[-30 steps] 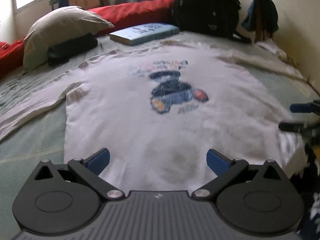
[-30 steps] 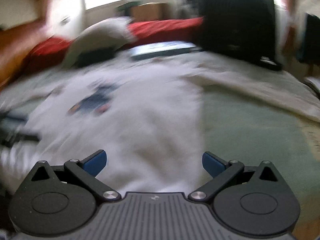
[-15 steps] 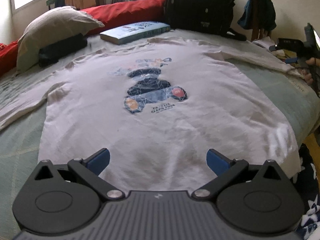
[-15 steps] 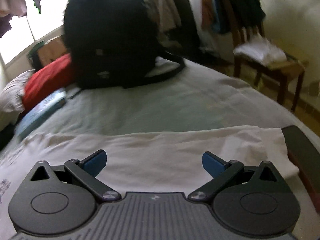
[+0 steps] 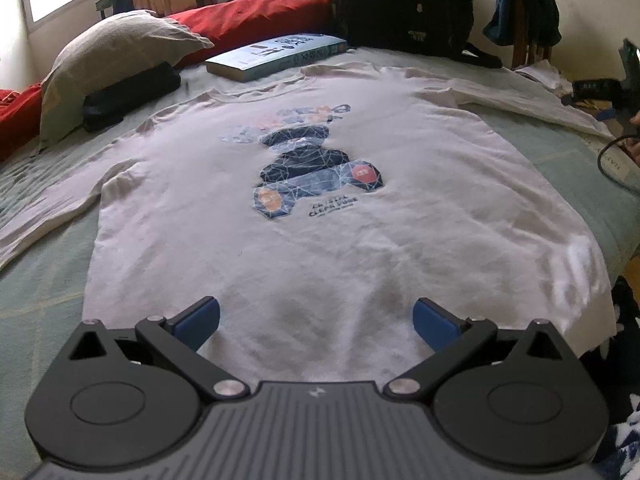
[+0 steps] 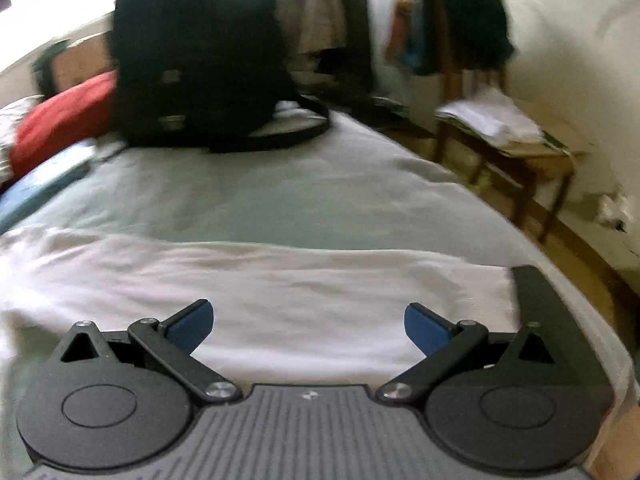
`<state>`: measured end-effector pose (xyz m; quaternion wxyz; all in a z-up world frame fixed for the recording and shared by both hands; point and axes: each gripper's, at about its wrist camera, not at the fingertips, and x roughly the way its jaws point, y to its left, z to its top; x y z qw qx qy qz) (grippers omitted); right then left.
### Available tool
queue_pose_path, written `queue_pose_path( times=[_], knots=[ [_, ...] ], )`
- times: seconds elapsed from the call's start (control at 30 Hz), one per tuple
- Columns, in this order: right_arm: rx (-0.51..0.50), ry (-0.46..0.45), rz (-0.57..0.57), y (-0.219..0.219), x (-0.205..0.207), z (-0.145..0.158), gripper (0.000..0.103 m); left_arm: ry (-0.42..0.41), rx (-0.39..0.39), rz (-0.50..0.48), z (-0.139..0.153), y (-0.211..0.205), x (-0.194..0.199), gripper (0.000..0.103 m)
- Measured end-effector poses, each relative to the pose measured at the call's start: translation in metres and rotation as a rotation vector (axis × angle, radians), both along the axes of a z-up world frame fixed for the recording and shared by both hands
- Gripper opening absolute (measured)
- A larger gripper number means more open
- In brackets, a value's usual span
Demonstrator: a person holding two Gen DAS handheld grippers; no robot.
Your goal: Fold clothes
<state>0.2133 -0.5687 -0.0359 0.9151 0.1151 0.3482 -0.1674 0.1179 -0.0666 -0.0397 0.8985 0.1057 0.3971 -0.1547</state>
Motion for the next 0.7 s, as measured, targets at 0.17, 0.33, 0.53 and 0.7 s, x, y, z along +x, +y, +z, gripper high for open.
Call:
queue_pose_path(
  times=[0.17, 0.33, 0.53, 0.7],
  knots=[
    [0.039, 0.002, 0.222, 0.086, -0.015, 0.024, 0.103, -0.01, 0.023, 0.0, 0.003, 0.006, -0.006, 0.102],
    [0.061, 0.028, 0.438, 0.183, -0.043, 0.036, 0.103, 0.018, -0.001, 0.037, -0.005, 0.022, -0.005, 0.102],
    [0.093, 0.113, 0.539, 0.277, -0.073, 0.024, 0.103, 0.025, -0.047, 0.031, -0.014, 0.032, -0.006, 0.102],
    [0.048, 0.207, 0.491, 0.315, -0.079, -0.009, 0.103, 0.006, -0.055, 0.018, -0.016, 0.034, -0.01, 0.102]
  ],
)
